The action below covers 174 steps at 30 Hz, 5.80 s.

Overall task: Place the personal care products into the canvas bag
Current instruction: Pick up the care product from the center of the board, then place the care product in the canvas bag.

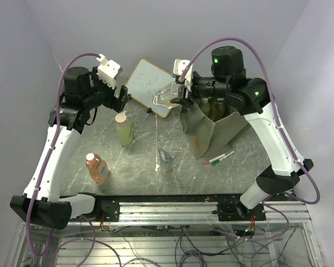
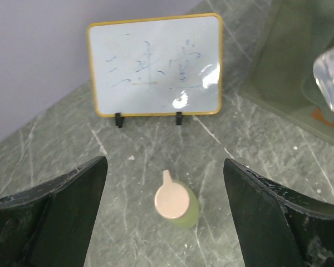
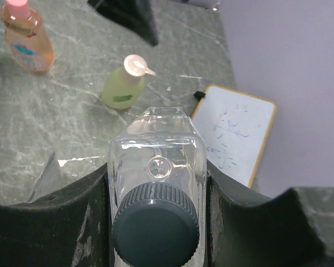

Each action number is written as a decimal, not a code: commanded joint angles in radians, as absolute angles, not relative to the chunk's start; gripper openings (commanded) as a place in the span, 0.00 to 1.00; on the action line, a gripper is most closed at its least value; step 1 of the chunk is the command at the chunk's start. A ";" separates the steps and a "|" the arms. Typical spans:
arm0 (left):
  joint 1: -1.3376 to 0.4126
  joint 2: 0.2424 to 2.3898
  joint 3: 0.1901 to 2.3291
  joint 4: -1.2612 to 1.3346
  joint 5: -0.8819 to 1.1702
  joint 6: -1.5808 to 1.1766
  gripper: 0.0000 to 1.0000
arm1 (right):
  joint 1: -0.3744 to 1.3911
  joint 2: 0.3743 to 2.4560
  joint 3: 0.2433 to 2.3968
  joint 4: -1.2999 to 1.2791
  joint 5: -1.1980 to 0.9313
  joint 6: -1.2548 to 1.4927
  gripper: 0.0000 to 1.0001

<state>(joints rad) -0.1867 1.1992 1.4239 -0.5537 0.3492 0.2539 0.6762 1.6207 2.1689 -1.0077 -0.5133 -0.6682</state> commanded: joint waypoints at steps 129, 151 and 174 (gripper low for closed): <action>-0.804 1.638 1.475 -0.436 0.606 0.394 0.07 | 0.156 1.808 1.662 -0.627 -0.098 -0.472 0.08; -0.804 1.635 1.466 -0.433 0.600 0.402 0.07 | 0.088 1.811 1.731 -0.664 -0.014 -0.484 0.06; -0.805 1.650 1.474 -0.433 0.611 0.398 0.07 | 0.086 1.817 1.632 -0.672 -0.190 -0.467 0.44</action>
<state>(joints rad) -0.7944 1.6676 1.4757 -0.4381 0.5880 0.3862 0.1116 1.8484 1.6085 -0.7918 -0.2245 -0.4320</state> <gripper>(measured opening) 0.075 0.478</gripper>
